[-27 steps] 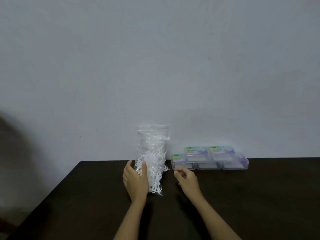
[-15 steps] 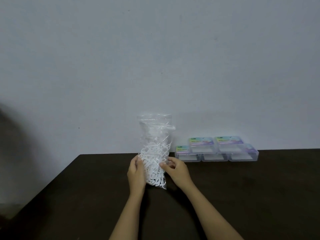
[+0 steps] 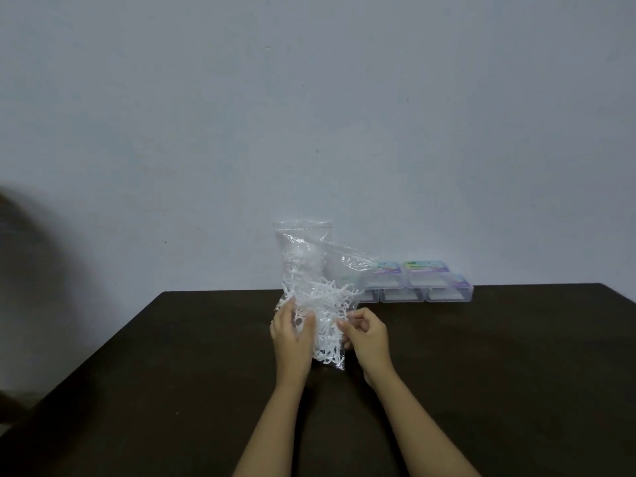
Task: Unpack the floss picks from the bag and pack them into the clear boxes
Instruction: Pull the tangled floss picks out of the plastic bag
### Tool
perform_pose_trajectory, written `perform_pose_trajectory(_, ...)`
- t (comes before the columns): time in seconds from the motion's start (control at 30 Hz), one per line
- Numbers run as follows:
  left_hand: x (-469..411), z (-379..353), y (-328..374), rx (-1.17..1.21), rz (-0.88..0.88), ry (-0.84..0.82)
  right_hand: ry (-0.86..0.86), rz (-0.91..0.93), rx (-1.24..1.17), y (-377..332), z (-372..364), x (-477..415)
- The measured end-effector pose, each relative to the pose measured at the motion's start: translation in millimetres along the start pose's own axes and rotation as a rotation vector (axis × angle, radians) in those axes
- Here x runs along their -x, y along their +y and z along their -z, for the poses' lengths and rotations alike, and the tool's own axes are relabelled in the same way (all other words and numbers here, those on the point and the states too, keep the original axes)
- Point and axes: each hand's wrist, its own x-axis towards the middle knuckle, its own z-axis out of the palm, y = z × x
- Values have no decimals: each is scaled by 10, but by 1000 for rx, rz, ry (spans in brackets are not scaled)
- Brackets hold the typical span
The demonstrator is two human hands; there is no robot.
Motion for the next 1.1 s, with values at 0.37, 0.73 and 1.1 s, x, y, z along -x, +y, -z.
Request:
perform_pose_trajectory(0.37,510,67,79,-251,-177,-161,-72,-131,-131,-230,197,669)
perform_pose_trajectory(0.73,450,132,19,-465,-292,-178,201,-37,-151,-490,679,649)
perform_pose_trajectory(1.1,362,107,93,-684,-351,-184,72,-46,67,-427,654,519)
